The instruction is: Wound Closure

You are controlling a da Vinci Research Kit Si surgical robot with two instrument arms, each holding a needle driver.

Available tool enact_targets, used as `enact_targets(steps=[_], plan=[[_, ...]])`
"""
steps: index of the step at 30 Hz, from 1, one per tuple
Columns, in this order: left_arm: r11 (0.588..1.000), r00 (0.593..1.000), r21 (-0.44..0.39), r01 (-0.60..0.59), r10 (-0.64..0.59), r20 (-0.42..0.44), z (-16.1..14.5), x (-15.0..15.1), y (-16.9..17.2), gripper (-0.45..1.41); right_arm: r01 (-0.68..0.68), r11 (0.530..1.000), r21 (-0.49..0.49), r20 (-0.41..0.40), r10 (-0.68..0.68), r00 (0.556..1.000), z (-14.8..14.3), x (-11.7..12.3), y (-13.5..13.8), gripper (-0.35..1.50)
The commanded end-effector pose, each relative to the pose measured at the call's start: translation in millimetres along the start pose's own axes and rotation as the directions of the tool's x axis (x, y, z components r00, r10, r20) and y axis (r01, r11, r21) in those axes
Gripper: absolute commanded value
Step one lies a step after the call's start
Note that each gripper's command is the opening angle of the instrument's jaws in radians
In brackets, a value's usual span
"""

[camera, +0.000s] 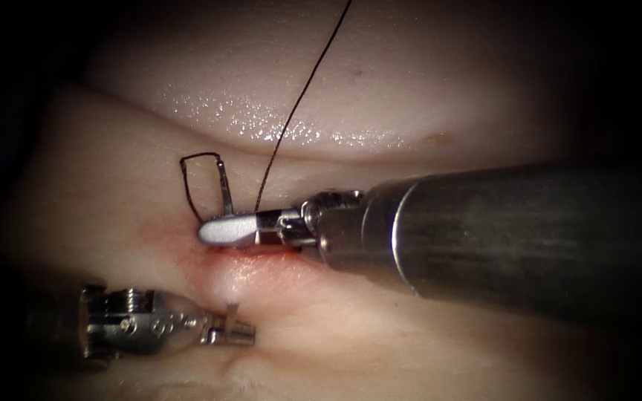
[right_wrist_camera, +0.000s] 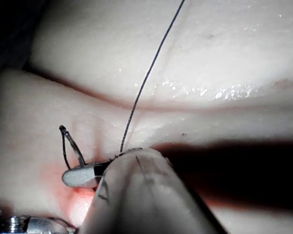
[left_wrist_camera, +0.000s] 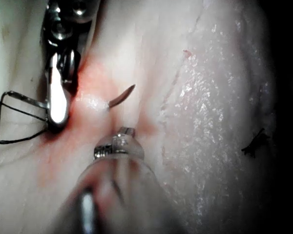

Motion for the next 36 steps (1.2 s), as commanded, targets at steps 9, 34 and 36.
enact_targets(steps=[9,34,36], plan=[[0.996,0.992,0.029,-0.082,0.084,-0.09,-2.6,1.7,3.1,-0.38,0.087,0.996,-0.026,-0.054,-0.089,0.995,-0.6,2.8,2.0,1.15],[0.943,0.914,0.297,-0.152,0.249,-0.319,-4.6,4.6,-0.3,0.69,0.139,0.988,-0.067,-0.071,-0.143,0.987,-7.0,5.5,4.7,1.21],[0.943,0.91,0.292,-0.162,0.257,-0.326,-4.2,4.7,-0.5,0.66,0.143,0.987,-0.07,-0.072,-0.148,0.986,-7.0,5.2,5.0,1.21]])
